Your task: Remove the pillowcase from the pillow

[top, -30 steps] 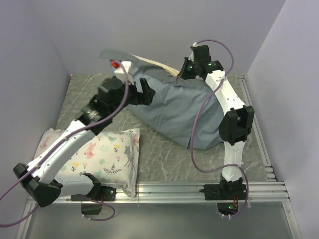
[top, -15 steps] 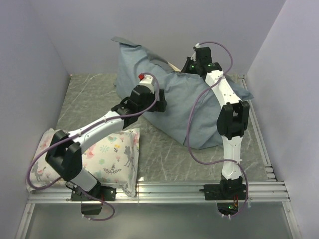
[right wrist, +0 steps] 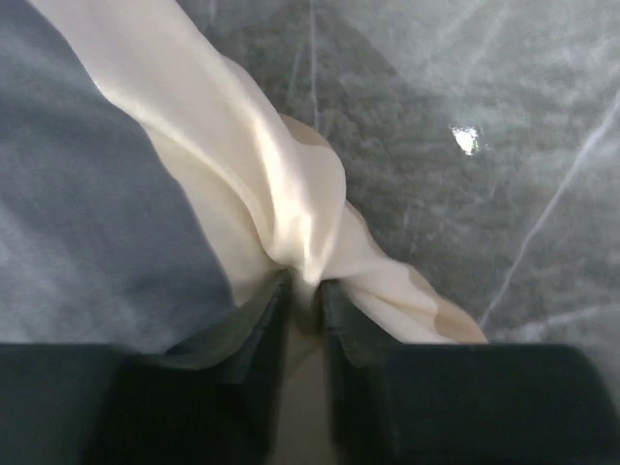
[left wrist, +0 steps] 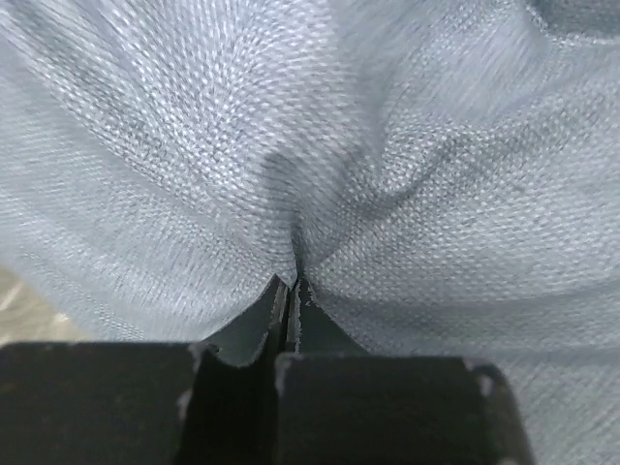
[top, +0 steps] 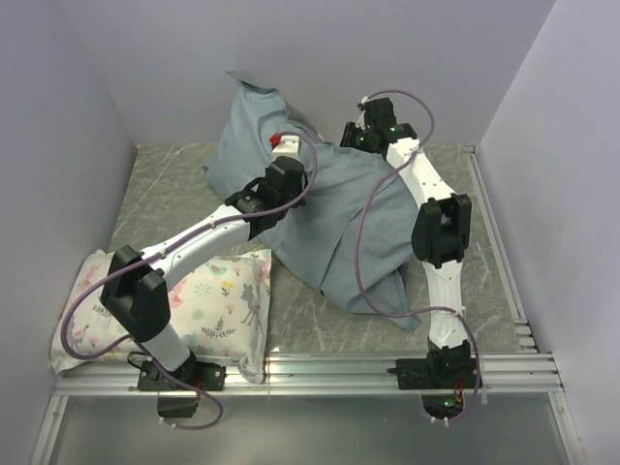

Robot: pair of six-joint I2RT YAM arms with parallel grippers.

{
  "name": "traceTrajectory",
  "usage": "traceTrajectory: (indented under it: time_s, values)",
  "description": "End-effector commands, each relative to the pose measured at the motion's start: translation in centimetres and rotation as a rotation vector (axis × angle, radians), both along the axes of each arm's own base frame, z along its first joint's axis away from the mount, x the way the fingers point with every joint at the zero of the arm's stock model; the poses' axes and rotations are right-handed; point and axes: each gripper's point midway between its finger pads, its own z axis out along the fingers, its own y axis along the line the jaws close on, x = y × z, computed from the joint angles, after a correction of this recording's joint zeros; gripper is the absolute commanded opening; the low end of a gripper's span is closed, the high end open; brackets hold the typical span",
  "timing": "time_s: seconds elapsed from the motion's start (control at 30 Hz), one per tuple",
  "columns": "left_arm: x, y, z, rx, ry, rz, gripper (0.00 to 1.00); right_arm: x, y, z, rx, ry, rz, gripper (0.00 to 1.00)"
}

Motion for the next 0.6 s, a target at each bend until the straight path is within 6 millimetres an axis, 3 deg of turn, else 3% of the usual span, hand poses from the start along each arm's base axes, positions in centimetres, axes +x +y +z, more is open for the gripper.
traceTrajectory:
  time_s: [0.0,0.03,0.13,0.23,0.33,0.47,0.53,0.57]
  values:
    - [-1.1,0.6,6.5,-0.023,-0.099,0.056,0.00,-1.4,1.0,8.7,0.019,-0.140,0.019,0.47]
    - [-1.2,0.7,6.8,-0.022,-0.103,0.061,0.00,-1.3,0.8,10.1,0.023,-0.169,0.007,0.60]
    - [-2.3,-0.5,8.2,-0.041,-0.122,0.035,0.00,-1.3,0.4,15.7,0.055,-0.284,-0.031,0.77]
    - [-2.7,-1.2,8.6,-0.046,-0.128,0.027,0.00,-2.5,-0.4,20.9,0.092,-0.380,-0.073,0.83]
    - [-2.3,-1.5,7.6,-0.019,-0.110,0.029,0.00,-4.4,-1.9,25.2,0.104,-0.488,-0.134,0.84]
    - [-1.0,-1.2,6.6,-0.019,-0.089,0.038,0.00,-8.2,-4.9,28.0,0.056,-0.573,-0.236,0.84]
    - [-0.2,-0.7,6.2,-0.043,-0.071,0.029,0.01,-11.3,-5.7,27.8,0.050,-0.584,-0.255,0.84]
    - [-0.1,-0.7,6.3,-0.069,-0.064,0.015,0.03,-13.4,-6.8,26.1,0.018,-0.565,-0.287,0.84]
